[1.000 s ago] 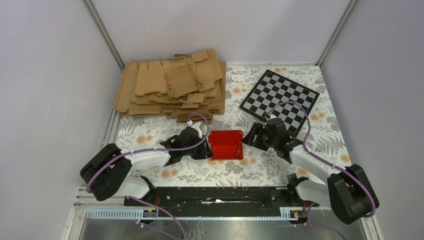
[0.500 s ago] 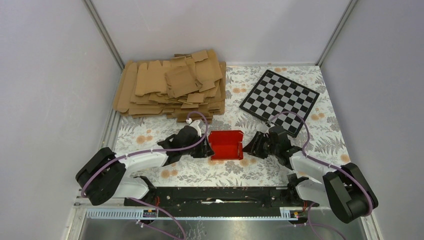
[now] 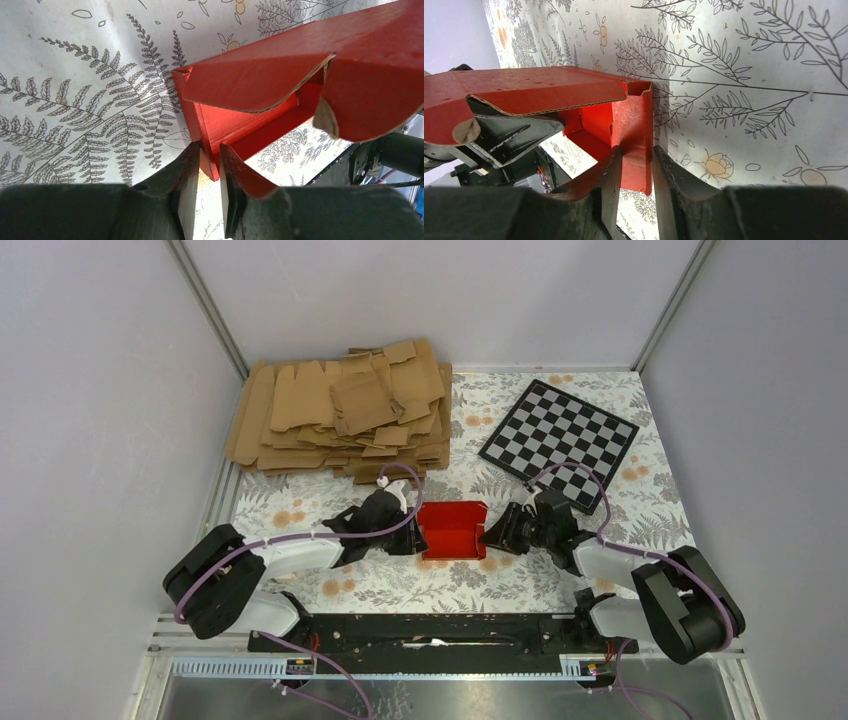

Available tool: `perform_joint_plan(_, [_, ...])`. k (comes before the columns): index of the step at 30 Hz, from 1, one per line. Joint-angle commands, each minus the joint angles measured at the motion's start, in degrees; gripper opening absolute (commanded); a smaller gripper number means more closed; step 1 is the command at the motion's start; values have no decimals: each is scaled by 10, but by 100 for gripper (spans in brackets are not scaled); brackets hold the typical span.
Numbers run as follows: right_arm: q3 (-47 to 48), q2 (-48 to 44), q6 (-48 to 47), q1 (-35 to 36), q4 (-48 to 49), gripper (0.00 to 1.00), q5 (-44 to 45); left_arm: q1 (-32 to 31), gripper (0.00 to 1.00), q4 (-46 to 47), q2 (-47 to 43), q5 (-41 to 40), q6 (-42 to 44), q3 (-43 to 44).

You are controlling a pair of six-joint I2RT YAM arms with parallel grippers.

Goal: Fold the paper box

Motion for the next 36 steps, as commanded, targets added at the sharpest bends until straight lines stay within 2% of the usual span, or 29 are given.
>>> perform_joint_plan(1, [2,16,6,-2,48,34,-32,2,23,34,7,-6,9,23])
perform_joint_plan(6, [8,31,7,0,60,33,-55,2,20,38,13,6,9,26])
perform_joint_plan(10, [24,37,-19,10,15,34,-33,1,19,38,16,7,9,30])
perform_joint_plan(18, [68,29,-66,74,-87,34,80,-1,19,43,22,12,5,30])
perform_joint_plan(23, [99,36,-84,106,-139,30,149,-7,18,50,20,11,-5,27])
perform_joint_plan(29, [142,44,-119,149,-222,24,270,-29,15,100,-3,-18,-46,-5])
perform_joint_plan(36, [181,55,-163,163,-302,25,366,-55,13,112,-5,-51,-61,-12])
